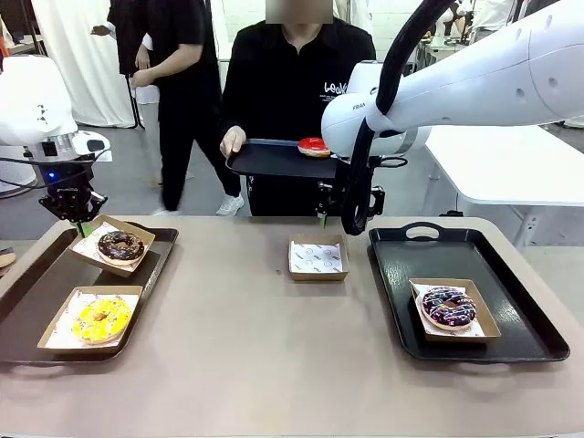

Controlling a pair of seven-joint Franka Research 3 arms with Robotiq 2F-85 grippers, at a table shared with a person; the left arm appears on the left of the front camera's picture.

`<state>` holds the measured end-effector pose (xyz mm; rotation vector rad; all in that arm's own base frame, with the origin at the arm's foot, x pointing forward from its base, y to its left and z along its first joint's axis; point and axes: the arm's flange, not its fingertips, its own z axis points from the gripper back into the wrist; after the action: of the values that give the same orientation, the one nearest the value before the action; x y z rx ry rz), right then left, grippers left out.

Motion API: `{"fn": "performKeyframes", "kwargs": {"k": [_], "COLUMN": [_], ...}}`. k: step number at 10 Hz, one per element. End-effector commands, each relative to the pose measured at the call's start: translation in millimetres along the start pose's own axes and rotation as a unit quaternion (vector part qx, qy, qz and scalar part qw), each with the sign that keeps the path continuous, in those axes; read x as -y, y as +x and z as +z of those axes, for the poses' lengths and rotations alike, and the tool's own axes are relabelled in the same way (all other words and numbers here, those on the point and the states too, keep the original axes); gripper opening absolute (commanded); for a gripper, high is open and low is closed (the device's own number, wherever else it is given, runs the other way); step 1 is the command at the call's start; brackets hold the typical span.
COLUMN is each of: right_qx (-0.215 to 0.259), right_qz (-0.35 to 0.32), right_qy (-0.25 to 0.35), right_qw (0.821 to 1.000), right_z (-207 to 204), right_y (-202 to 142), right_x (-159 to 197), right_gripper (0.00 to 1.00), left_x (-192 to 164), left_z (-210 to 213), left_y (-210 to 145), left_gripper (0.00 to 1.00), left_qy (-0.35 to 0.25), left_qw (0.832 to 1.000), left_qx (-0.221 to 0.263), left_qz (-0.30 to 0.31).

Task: Individually package the donuts and arrange them on the tray.
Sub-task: Place the picked Paper togo box on the Handle tray while simultaneously picking up another Paper togo box from the table with the other hand.

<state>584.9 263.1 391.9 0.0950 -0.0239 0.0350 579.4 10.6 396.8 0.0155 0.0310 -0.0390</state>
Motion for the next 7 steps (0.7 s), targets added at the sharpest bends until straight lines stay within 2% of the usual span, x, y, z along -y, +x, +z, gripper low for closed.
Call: {"fn": "performKeyframes", "kwargs": {"k": [1, 4, 7], "right_qx": [0.007, 0.021, 0.045], "right_qz": [-0.019, -0.037, -0.057], "right_qy": [0.002, 0.003, -0.01], "right_qw": [1.0, 0.999, 0.997], "right_z": [-7.6, -28.4, -37.5], "right_y": [-1.4, -6.5, -21.9], "right_x": [-5.2, -11.1, -4.2], "right_gripper": [1.0, 1.0, 1.0], "left_x": [0.0, -4.0, -7.9], "left_z": [0.0, 5.6, 4.4], "left_y": [0.0, -11.2, -13.8], "left_gripper": [0.01, 0.01, 0.01], "left_qy": [0.0, -0.004, 0.002], "left_qw": [1.0, 0.998, 0.997], "left_qx": [0.0, 0.034, 0.038], "left_qz": [0.0, 0.051, 0.073]}}
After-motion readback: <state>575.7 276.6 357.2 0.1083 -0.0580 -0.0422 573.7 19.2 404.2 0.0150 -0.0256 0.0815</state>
